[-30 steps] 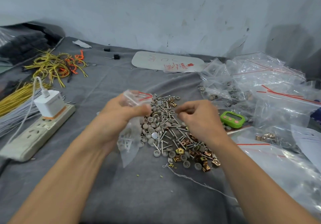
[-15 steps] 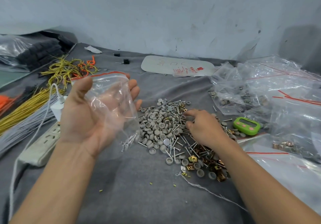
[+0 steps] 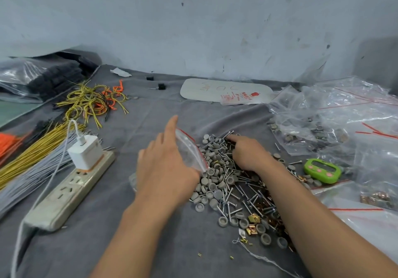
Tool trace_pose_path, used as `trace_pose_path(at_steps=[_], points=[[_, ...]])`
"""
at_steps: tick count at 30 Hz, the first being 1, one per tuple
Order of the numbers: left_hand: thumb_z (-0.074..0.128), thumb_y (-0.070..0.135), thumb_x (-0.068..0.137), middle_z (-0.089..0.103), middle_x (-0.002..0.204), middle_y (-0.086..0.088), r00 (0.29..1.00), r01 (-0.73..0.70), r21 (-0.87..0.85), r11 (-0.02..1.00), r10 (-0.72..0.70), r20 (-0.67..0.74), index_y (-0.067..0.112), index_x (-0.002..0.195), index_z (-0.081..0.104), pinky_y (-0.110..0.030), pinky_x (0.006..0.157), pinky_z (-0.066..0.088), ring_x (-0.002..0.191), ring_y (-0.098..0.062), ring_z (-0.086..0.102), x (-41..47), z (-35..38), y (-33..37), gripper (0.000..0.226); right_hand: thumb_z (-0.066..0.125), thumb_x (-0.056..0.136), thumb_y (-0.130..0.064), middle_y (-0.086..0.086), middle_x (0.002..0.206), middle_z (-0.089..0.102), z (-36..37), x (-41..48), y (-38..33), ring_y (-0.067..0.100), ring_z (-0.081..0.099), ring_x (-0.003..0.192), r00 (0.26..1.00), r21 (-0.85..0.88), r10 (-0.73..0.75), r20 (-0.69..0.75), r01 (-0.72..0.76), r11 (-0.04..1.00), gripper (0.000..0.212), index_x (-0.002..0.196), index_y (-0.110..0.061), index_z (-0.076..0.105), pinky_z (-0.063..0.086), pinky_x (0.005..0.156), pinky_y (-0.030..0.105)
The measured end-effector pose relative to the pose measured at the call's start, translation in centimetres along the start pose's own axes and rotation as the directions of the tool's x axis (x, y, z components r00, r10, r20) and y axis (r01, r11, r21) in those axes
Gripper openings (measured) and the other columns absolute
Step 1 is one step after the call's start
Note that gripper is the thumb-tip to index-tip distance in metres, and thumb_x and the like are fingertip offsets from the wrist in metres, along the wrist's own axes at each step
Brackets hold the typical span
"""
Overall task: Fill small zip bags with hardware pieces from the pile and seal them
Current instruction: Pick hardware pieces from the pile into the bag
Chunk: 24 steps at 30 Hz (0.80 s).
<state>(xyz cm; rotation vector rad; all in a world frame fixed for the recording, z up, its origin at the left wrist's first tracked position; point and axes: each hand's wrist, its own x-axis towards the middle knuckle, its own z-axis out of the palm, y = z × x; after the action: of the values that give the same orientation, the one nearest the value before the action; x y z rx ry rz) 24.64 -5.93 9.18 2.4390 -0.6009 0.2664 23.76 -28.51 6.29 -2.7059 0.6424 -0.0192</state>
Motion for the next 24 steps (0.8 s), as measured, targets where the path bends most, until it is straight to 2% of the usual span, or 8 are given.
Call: trace_pose_path(at_steps=[2,5,7,10,13,17,20,24], points=[[0.071,0.038,0.07,0.051,0.145,0.005,1.0,0.009,-0.02,1.0,-0.008,0.016,0.041,0.156,0.004,-0.041,0.104,0.034,0.127,-0.022,0.05,0.4,0.2,-0.4,0.109,0.054,0.095,-0.004,0.004,0.139,0.064,-0.2,0.1,-0.1,0.026,0.06,0.123,0.998,0.001,-0.023,-0.065,0.023,1.0,0.049,0.139,-0.024,0.061,0.047,0.098,0.031],[0.072,0.042,0.07,0.055,0.141,0.004,0.999,0.025,-0.074,0.997,-0.024,0.023,0.043,0.156,0.007,-0.042,0.101,0.036,0.121,-0.024,0.053,0.6,-0.2,-0.7,0.107,0.062,0.096,-0.009,0.004,0.128,0.069,-0.2,-0.5,-0.2,0.023,0.065,0.112,0.996,-0.016,-0.045,-0.074,0.044,0.999,0.033,0.125,-0.022,0.07,0.048,0.091,0.027],[0.071,0.044,0.07,0.058,0.135,0.003,0.999,0.031,-0.096,0.995,-0.027,0.033,0.044,0.155,0.007,-0.044,0.1,0.04,0.117,-0.025,0.055,0.5,-0.5,-0.9,0.106,0.062,0.095,-0.007,0.004,0.125,0.07,-0.6,-1.1,-0.4,0.024,0.067,0.107,0.998,-0.064,-0.048,-0.037,0.046,0.997,0.036,0.125,-0.024,0.071,0.051,0.087,0.027],[0.07,0.04,0.071,0.06,0.133,0.001,0.998,0.037,-0.094,0.995,-0.032,0.053,0.045,0.154,0.007,-0.045,0.1,0.043,0.114,-0.027,0.056,0.3,-0.8,-1.0,0.105,0.064,0.092,-0.002,-0.002,0.121,0.072,-1.3,-2.4,-0.2,0.02,0.068,0.104,0.998,-0.12,-0.042,0.05,0.048,0.992,0.039,0.12,-0.028,0.073,0.055,0.091,0.029],[0.071,0.036,0.072,0.061,0.134,-0.001,0.997,0.041,-0.097,0.994,-0.035,0.065,0.044,0.155,0.009,-0.047,0.096,0.046,0.112,-0.029,0.058,0.1,-1.1,-1.2,0.104,0.073,0.09,-0.011,-0.01,0.1,0.072,-1.8,-4.2,0.7,0.011,0.066,0.089,0.995,-0.087,-0.032,0.092,0.04,0.995,0.029,0.111,-0.03,0.077,0.052,0.081,0.023],[0.073,0.034,0.072,0.062,0.131,-0.003,0.996,0.065,-0.108,0.992,-0.058,0.07,0.044,0.155,0.011,-0.046,0.094,0.045,0.111,-0.031,0.059,0.0,-1.6,-1.5,0.104,0.081,0.085,-0.029,-0.018,0.072,0.073,-2.6,-6.6,2.5,0.002,0.065,0.069,0.995,-0.011,-0.031,0.1,0.032,0.999,0.006,0.082,-0.033,0.081,0.048,0.064,0.018],[0.073,0.033,0.073,0.061,0.134,-0.004,0.996,0.062,-0.11,0.992,-0.054,0.076,0.044,0.155,0.012,-0.046,0.095,0.045,0.114,-0.032,0.058,-0.1,-1.7,-1.5,0.103,0.077,0.088,-0.027,-0.017,0.072,0.075,-3.4,-7.9,3.6,0.0,0.069,0.078,0.99,0.051,-0.036,0.139,0.03,0.998,0.015,0.075,-0.036,0.079,0.052,0.077,0.023],[0.071,0.033,0.074,0.062,0.13,-0.003,0.995,0.052,-0.105,0.993,-0.043,0.092,0.043,0.155,0.011,-0.046,0.094,0.045,0.112,-0.032,0.058,-0.1,-1.4,-1.3,0.101,0.067,0.095,-0.016,-0.011,0.073,0.076,-4.1,-8.7,3.9,0.001,0.07,0.071,0.99,0.189,-0.034,0.138,0.008,0.982,0.025,0.083,-0.034,0.078,0.048,0.069,0.024]])
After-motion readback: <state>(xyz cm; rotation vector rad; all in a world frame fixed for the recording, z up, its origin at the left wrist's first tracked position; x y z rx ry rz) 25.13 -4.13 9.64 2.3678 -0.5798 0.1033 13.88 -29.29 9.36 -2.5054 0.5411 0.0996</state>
